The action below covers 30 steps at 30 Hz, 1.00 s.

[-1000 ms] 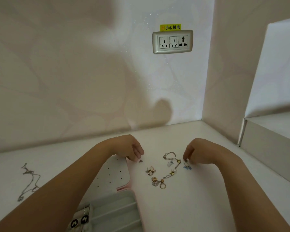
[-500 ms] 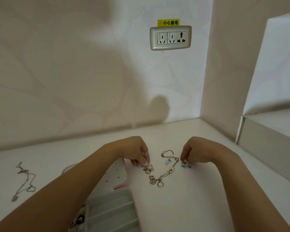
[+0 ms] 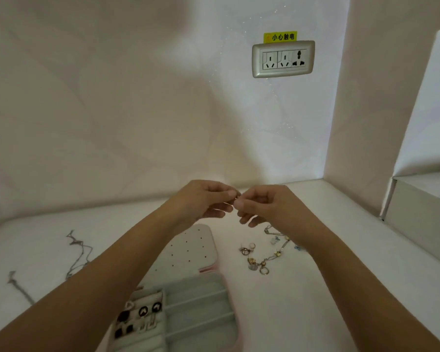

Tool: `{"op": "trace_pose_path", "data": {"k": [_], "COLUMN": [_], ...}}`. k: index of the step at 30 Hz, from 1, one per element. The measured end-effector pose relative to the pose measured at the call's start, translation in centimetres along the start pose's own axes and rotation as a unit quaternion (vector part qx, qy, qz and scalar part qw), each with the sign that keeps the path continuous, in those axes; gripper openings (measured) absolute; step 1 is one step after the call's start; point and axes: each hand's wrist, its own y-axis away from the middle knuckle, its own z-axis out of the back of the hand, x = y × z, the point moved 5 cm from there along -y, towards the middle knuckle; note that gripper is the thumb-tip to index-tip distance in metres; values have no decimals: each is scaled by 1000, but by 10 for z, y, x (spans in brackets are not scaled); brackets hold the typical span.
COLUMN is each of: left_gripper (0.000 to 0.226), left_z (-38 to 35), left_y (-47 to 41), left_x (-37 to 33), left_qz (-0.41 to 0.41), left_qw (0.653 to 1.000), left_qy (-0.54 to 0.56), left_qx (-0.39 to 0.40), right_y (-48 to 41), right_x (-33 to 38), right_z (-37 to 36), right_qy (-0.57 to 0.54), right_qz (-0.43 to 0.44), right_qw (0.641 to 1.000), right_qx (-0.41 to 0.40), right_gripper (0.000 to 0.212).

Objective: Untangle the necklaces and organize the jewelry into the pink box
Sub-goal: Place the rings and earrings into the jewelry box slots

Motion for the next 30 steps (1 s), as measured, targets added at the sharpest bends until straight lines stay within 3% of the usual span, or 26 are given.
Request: {"op": "trace_pose_path", "data": {"k": [7,12,18,30], "left_gripper": [12,14,13,5], "left_z": [30,33,41,57], "left_y": [62,89,108,136], "left_x": [-1,7,14,20], "left_qz": [1,-2,-4,-47], "left_qw": [999,998,993,980], "left_qy": [-23,-8,8,-75], "left_qx": [-39,-69,-115,-180], "right_y": [9,15,19,29], "right_x": [2,5,7,7], "right_z": [-57,-79,-86,-112], "right_qy": [-139,-225,-154,-68], "right_qz": [-35,-32,14,66], "right_qw": [989,972,988,995], "right_qx": [41,65,21,34], "right_gripper": [28,22,14,9]}}
